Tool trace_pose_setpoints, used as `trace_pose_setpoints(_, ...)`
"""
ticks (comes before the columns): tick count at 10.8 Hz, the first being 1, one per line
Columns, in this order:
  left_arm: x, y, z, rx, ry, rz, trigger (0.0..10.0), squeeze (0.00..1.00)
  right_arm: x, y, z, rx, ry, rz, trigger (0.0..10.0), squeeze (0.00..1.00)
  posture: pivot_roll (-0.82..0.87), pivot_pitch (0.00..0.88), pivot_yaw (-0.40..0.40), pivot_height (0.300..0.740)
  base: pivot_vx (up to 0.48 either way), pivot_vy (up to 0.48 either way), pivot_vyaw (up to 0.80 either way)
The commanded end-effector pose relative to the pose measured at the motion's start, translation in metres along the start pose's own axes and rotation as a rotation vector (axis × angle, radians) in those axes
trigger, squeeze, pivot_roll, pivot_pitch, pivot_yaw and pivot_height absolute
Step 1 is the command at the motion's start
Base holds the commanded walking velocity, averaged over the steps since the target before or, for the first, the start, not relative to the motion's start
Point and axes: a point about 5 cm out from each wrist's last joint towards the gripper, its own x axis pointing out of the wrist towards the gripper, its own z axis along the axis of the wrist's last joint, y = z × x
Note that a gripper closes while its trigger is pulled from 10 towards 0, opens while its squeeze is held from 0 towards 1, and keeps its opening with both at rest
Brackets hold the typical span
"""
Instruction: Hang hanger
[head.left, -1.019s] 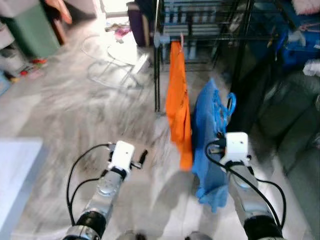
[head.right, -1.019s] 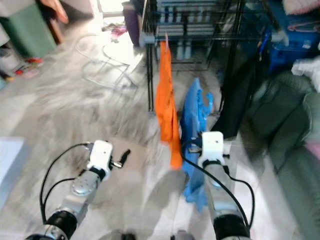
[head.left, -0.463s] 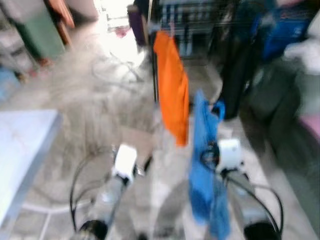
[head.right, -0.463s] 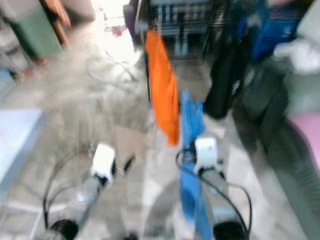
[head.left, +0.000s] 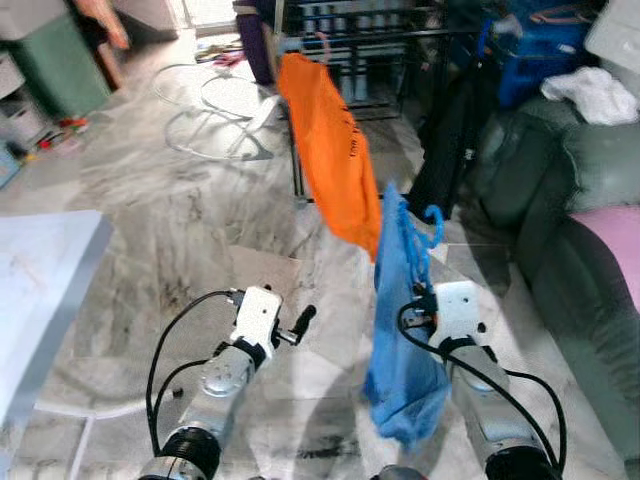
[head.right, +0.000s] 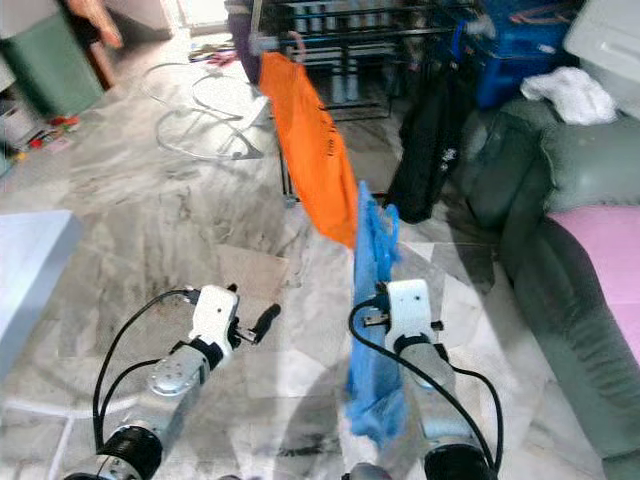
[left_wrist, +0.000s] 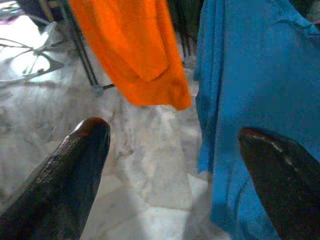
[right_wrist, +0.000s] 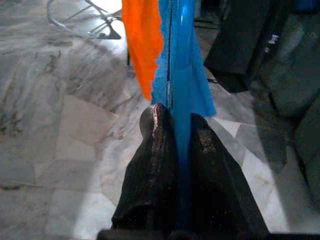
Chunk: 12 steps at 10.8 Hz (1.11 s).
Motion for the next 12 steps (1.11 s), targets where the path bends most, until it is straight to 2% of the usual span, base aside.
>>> trace_pose_setpoints(1,-0.001,0.000,-0.001,-0.002,0.003,-0.007,10.0,0.00,0.002,0.002,0.012,-0.010,-0.050,0.017,10.0,0.00,-0.31,0.125,0.073,0.740,0.000,-0.371,0.80)
trace_pose_setpoints(4,-0.001,-0.002,-0.003,-0.009,0.008,-0.015,10.0,0.00,0.000,0.004,0.010,-0.012,-0.046,0.036,10.0,0.00,-0.32,0.125,0.069,0.740,0.000,-0.375,0.80)
trace_pose_setpoints(7,-0.002,-0.004,-0.006,-0.012,0.016,-0.016,10.0,0.00,-0.002,0.012,0.008,-0.043,-0.040,0.115,10.0,0.00,-0.32,0.125,0.059,0.740,0.000,-0.364,0.80)
trace_pose_setpoints(9,-0.003,-0.003,-0.007,-0.003,0.024,-0.009,10.0,0.00,-0.003,0.017,0.008,-0.049,-0.043,0.158,10.0,0.00,-0.31,0.124,0.058,0.740,0.000,-0.122,0.80)
trace_pose_setpoints(10,-0.003,-0.003,-0.007,-0.003,0.026,-0.003,10.0,0.00,-0.004,0.019,0.008,-0.022,-0.042,0.175,10.0,0.00,-0.31,0.124,0.059,0.740,0.000,0.000,0.00)
trace_pose_setpoints(11,-0.003,0.002,-0.009,-0.002,0.045,0.056,10.0,0.00,-0.004,0.022,0.009,-0.044,-0.051,0.196,10.0,0.00,-0.31,0.125,0.059,0.740,0.000,0.000,0.00)
trace_pose_setpoints(12,-0.005,0.014,-0.007,0.013,0.034,0.150,10.0,0.00,-0.005,0.024,0.010,-0.031,-0.068,0.216,10.0,0.00,-0.31,0.126,0.055,0.740,0.000,0.000,0.00)
